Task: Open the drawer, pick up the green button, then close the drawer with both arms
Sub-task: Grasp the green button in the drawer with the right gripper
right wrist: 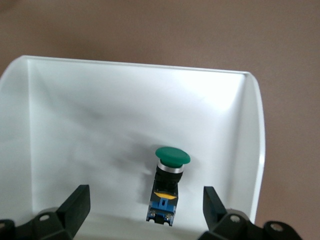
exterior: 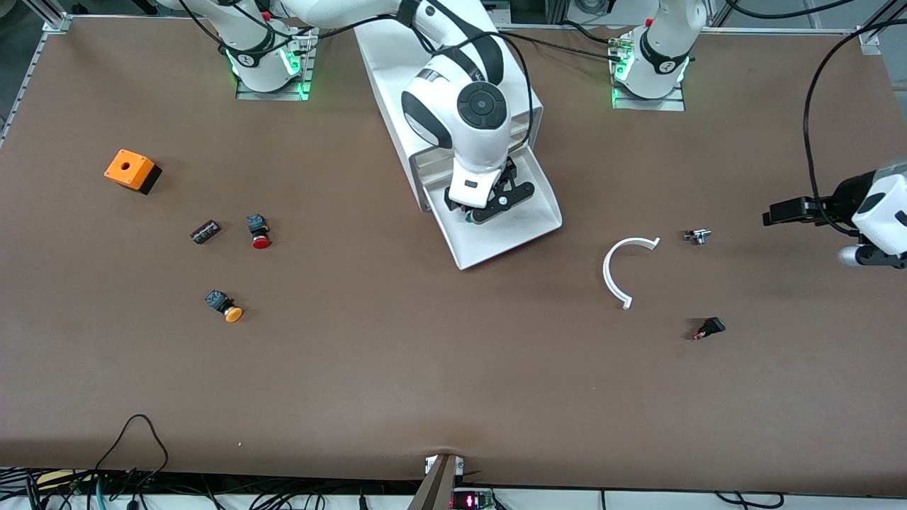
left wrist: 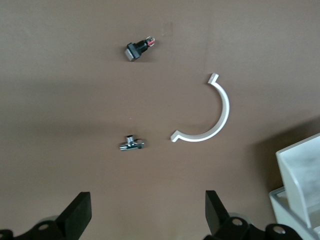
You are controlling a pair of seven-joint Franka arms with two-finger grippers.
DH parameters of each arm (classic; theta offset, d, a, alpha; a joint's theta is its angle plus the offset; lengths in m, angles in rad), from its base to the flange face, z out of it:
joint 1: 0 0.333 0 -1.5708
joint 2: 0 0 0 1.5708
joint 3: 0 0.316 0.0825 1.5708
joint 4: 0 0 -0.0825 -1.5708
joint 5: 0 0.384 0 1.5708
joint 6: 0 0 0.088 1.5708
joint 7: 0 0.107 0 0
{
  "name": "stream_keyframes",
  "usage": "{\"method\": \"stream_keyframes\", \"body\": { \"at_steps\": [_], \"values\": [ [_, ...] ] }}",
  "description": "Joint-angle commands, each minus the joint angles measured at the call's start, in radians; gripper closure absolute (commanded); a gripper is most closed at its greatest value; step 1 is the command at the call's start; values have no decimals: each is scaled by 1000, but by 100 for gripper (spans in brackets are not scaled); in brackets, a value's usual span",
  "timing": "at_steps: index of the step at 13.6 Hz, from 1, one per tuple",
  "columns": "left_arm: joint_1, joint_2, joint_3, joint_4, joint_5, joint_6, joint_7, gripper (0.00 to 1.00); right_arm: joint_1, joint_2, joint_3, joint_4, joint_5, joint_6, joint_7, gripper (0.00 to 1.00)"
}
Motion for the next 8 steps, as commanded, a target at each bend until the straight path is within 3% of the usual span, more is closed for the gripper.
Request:
{"method": "stream_keyframes", "body": {
  "at_steps": [1, 8],
  "values": [
    [-8, -8, -45, 1, 97, -5, -46, 0, 6, 1, -9, -10, -16, -13, 25, 0],
    [-17, 2, -54, -1, 140, 0, -34, 0, 16, 6, -9, -79, -49, -3, 36, 3]
  ]
}}
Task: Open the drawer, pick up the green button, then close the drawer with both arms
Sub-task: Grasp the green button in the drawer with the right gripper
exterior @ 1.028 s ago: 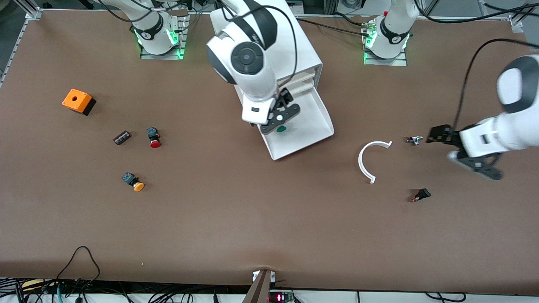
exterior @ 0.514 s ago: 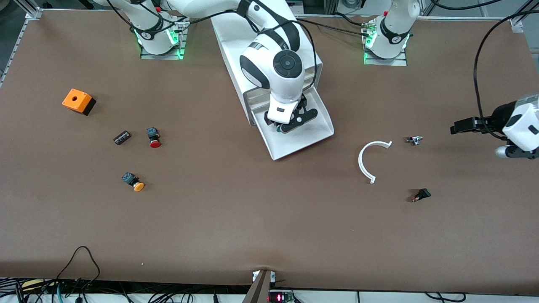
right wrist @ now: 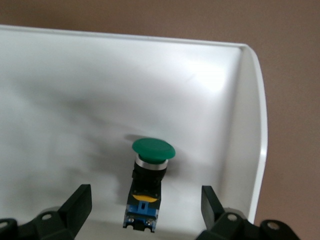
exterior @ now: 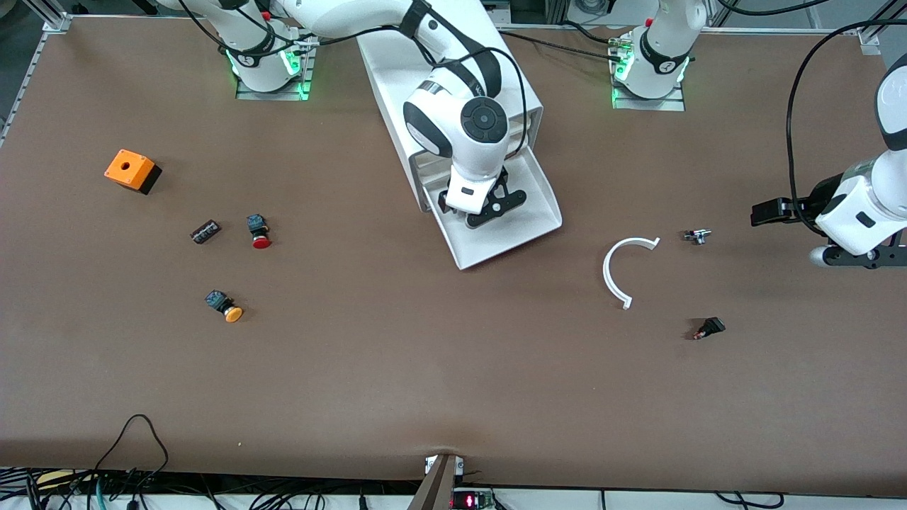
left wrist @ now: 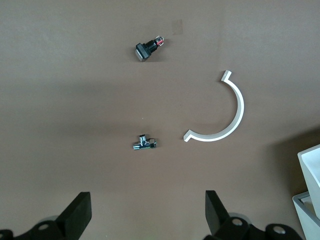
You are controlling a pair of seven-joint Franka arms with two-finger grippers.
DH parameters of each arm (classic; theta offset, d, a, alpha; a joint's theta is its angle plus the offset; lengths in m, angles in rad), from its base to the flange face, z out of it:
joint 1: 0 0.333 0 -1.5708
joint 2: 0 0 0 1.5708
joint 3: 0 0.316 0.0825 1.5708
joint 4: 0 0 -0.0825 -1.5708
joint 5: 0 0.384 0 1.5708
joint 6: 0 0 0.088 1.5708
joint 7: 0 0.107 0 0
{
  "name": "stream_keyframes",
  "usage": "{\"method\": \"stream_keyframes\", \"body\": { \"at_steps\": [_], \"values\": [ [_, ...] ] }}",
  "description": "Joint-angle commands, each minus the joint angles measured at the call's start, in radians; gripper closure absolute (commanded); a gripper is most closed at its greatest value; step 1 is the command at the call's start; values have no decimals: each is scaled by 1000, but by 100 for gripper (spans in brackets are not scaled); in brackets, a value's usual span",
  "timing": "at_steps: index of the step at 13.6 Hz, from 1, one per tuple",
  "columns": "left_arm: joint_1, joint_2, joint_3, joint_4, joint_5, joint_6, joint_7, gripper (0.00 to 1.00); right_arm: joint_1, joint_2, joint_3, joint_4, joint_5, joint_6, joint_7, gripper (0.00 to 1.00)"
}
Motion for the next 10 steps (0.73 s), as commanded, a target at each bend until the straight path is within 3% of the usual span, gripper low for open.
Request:
{"method": "stream_keyframes", "body": {
  "at_steps": [1, 5, 10],
  "values": [
    [-10, 2, -2, 3, 30, -3, -2, 0, 14, -5, -1, -35, -30, 11, 23, 4],
    [-10, 2, -1, 3, 32, -3, 1, 0, 14, 7, -1, -49, -35, 31, 21, 8],
    [-10, 4, -1, 3, 32, -3, 0, 0, 14, 13, -1, -54, -38, 37, 23, 49]
  ]
}}
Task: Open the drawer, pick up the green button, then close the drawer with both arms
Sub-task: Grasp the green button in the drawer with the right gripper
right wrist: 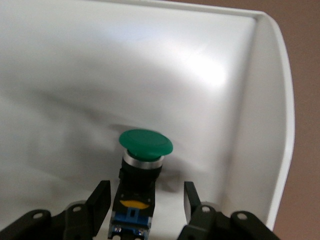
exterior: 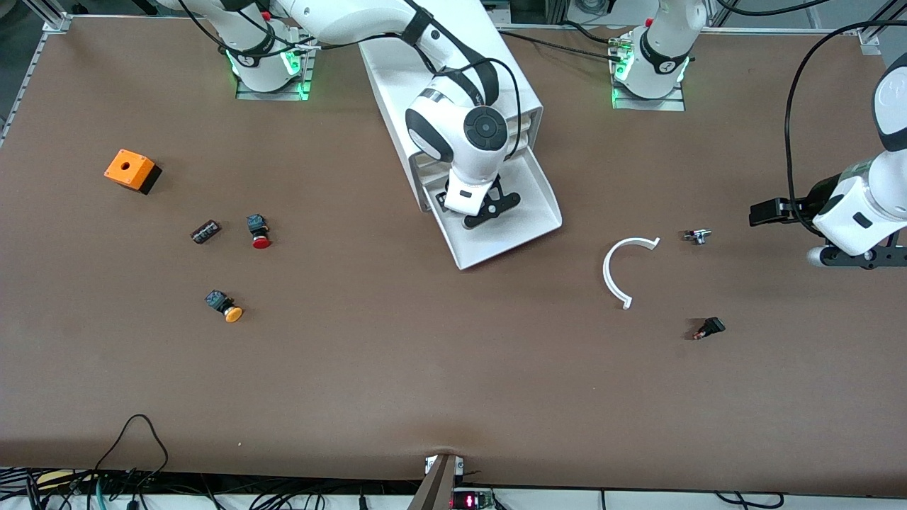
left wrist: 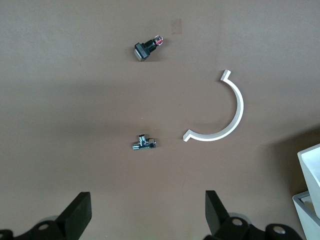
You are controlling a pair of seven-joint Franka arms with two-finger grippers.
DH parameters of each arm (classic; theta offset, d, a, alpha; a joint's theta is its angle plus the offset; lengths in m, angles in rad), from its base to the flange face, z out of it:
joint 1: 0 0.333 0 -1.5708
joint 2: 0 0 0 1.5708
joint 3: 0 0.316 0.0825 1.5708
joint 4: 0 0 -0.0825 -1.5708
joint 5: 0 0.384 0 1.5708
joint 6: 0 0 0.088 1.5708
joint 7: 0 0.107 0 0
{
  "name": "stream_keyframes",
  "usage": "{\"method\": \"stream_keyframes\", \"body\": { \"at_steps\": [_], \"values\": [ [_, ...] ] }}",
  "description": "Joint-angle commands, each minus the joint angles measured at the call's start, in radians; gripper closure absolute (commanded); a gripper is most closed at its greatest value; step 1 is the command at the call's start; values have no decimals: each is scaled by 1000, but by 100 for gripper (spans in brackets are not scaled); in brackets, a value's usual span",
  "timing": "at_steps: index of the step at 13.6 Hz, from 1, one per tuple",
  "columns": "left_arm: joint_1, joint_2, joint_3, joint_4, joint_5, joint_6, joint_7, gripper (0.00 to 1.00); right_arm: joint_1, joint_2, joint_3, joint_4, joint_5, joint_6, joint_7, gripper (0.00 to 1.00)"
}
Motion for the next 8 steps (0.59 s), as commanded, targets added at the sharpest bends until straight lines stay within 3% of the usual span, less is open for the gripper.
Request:
{"method": "stream_keyframes", "body": {
  "at_steps": [1, 3, 6, 8],
  "values": [
    [-7, 2, 0, 4, 32, -3, 0, 0, 9, 3, -1, -12, -25, 27, 20, 51],
    [-7, 2, 0, 5, 32, -3, 0, 0, 9, 9, -1, -12, -25, 39, 29, 61],
    [-7, 1, 0, 5, 32, -3, 0, 0, 9, 9, -1, -7, -15, 42, 51, 94],
    [-7, 2, 0, 5, 32, -3, 0, 0, 1, 0, -3, 12, -7, 31, 39, 99]
  ]
}}
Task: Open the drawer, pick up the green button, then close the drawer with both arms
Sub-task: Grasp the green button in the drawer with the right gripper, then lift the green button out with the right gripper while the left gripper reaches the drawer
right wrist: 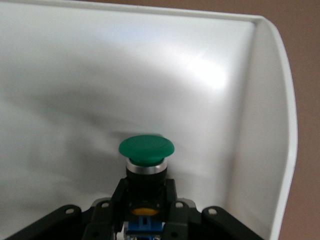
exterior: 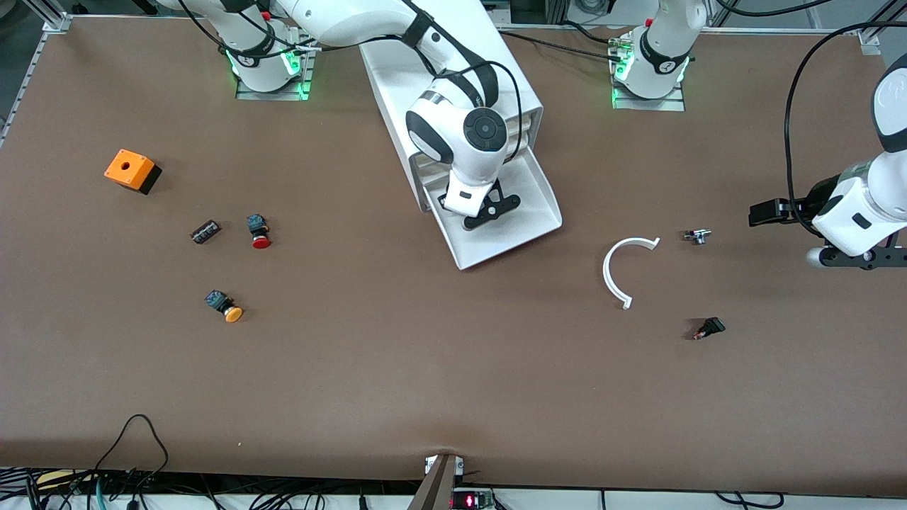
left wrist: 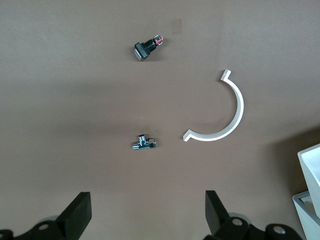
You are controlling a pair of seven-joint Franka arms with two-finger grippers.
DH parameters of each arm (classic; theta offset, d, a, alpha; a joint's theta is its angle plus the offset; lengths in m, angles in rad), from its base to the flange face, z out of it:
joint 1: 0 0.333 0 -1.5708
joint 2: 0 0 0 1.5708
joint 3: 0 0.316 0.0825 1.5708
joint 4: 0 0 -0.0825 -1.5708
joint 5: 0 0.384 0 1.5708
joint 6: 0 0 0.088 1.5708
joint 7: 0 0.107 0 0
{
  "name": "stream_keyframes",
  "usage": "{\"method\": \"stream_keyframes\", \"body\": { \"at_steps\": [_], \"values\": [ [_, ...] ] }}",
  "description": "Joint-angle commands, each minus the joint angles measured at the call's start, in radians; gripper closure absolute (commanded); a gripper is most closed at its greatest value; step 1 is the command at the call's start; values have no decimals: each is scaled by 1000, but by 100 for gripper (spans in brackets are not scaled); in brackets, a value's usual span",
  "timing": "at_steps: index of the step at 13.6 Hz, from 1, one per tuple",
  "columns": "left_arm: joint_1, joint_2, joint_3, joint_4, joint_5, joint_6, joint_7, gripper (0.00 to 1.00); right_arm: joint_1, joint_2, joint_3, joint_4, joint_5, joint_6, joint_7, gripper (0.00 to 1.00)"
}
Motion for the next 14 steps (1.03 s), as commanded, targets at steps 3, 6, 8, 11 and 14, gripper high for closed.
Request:
{"method": "stream_keyframes", "body": {
  "at_steps": [3, 6, 8, 11, 14],
  "values": [
    [-7, 0, 0, 5, 32, -3, 0, 0, -7, -9, -6, 119, 17, -82, 30, 100],
    [-9, 0, 0, 7, 34, -3, -3, 0, -40, -10, -7, 226, 31, -180, 20, 99],
    [-15, 0, -1, 7, 34, 1, -9, 0, -91, -51, -1, 229, 31, -194, -41, 99],
    [-68, 37, -1, 8, 0, 18, -102, 0, -175, -100, -3, 223, 37, -232, -243, 99],
    [-173, 98, -1, 2, -52, 86, -277, 0, -293, -148, -4, 212, 85, -305, -483, 99]
  ]
}}
